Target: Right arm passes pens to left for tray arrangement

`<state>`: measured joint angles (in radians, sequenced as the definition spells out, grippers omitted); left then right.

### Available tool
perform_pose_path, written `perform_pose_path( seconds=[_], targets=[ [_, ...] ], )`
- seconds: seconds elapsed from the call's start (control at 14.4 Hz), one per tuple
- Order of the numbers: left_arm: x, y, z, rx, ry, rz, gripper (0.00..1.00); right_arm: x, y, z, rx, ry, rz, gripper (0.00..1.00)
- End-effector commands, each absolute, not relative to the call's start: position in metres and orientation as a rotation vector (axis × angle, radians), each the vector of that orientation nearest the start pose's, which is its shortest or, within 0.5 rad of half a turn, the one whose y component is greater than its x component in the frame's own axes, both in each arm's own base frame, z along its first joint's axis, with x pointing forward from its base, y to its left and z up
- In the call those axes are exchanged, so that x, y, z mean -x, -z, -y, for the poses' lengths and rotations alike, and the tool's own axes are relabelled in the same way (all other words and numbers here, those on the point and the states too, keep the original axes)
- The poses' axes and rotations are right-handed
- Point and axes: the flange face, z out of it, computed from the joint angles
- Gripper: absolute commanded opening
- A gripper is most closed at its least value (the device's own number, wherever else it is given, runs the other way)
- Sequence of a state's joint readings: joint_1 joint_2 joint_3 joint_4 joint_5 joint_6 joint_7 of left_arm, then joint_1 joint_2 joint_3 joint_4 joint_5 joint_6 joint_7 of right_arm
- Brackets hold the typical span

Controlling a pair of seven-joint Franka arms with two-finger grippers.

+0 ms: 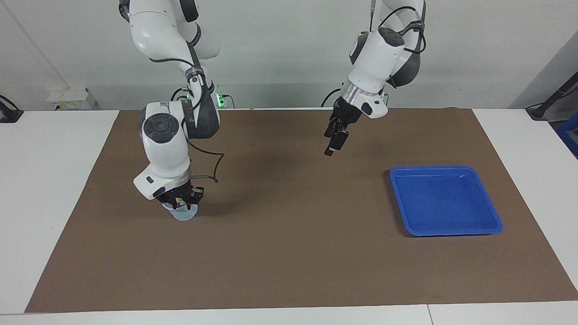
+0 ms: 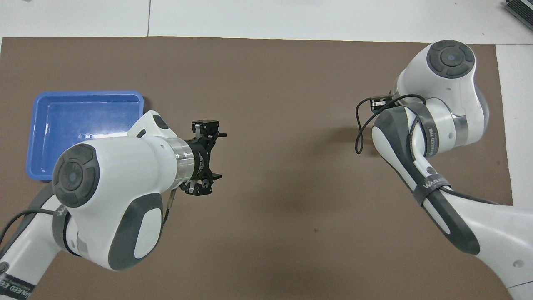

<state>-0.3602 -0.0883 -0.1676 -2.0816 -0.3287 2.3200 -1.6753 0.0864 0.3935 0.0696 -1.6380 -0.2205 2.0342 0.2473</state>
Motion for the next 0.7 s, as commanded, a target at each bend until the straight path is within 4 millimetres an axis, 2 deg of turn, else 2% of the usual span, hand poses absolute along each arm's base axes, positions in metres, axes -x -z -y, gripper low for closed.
perform_pose_path(
  seconds=[0.0,0.21,0.63],
  targets=[
    [-0.4711,-0.4974,0.2886,2.78,-0.176,2.206,1.0,-0.6634,-0.3891,-0.0851,3.325,0.049,-0.031,0.41],
    [-0.471,-0.4972,0.2886,2.784,-0.176,2.199,1.0,-0.6627,-0.3896,-0.0847,3.328,0.042,-0.028,0.38],
    [-0.4656,-0.4972,0.2972,2.8,-0.184,2.176,1.0,-0.6615,-0.388,-0.0831,3.33,0.022,-0.035,0.26]
  ],
)
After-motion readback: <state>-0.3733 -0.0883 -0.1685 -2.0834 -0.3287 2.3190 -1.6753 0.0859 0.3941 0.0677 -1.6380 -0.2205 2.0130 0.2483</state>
